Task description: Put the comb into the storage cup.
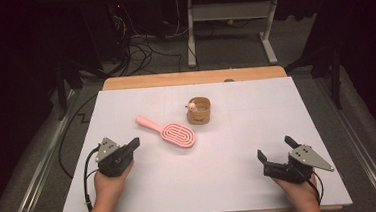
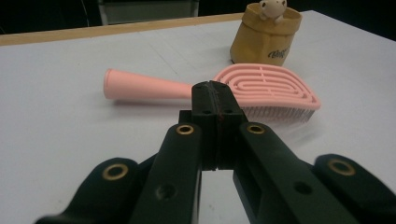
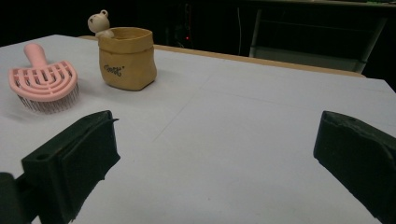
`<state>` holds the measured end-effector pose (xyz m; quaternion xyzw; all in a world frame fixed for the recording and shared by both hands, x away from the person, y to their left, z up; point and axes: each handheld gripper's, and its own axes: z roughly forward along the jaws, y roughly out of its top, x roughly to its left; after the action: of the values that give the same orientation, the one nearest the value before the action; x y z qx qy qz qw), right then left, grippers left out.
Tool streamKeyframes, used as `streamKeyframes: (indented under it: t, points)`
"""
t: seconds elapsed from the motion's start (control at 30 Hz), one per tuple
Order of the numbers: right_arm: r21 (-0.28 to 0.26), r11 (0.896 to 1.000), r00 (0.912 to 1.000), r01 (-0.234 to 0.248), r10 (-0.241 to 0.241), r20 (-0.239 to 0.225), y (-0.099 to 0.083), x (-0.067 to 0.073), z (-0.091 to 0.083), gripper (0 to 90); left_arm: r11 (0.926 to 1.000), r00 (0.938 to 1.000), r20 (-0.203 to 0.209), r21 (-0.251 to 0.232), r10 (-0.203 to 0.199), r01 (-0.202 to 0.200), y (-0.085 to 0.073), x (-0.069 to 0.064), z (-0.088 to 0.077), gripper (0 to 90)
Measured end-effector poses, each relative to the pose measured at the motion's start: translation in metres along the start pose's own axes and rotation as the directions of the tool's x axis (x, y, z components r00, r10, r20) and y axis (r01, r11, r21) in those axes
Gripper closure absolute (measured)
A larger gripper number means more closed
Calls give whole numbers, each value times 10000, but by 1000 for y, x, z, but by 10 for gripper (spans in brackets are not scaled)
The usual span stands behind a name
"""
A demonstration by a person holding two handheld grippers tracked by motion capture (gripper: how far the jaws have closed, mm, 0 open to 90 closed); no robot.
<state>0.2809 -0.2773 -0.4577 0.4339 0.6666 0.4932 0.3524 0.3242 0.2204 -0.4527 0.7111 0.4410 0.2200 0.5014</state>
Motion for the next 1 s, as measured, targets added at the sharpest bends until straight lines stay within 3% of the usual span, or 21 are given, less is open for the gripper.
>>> streamKeyframes:
  t: [0.07,0.17,0.23,0.3,0.43,0.57,0.67,0.83,0.9,0.93,1.0]
  points:
    - [52,10000,10000,-59,59,-1,-1,0,0,1,9999,9999,-105,86,-124,125,4,3,4,889]
    - [16,10000,10000,-36,36,-26,-1,0,-1,1,9951,9951,-312,307,-935,945,11,11,14,888]
    - [1,10000,10000,-40,40,-16,0,0,-1,2,9952,9937,-651,292,-915,936,14,15,19,888]
    - [-10,10000,10000,-94,94,-2,0,0,-1,1,9941,9926,-625,225,-1042,1057,18,19,22,888]
    - [-28,9999,9999,-125,125,2,-1,-1,-1,1,9964,9952,-572,236,-797,812,26,23,30,889]
    - [-73,9998,9999,-170,170,0,0,-1,-2,1,9960,9929,-917,402,-758,797,31,26,43,889]
    - [-105,9998,9998,-194,193,-17,0,-2,-2,1,9952,9923,-1131,784,-497,588,35,27,56,889]
    - [-139,9994,9995,-310,310,-12,0,-3,-2,1,9906,9901,-1339,1237,-425,593,42,30,77,889]
    - [-158,9992,9993,-372,372,-9,0,-3,-2,1,9887,9898,-1414,1447,-189,396,45,29,85,889]
    - [-155,9991,9992,-390,390,-27,0,-3,-2,1,9832,9878,-1555,1791,-62,344,46,27,93,890]
    - [-166,9990,9992,-403,403,-26,0,-3,-2,1,9806,9873,-1586,1939,41,271,47,26,97,889]
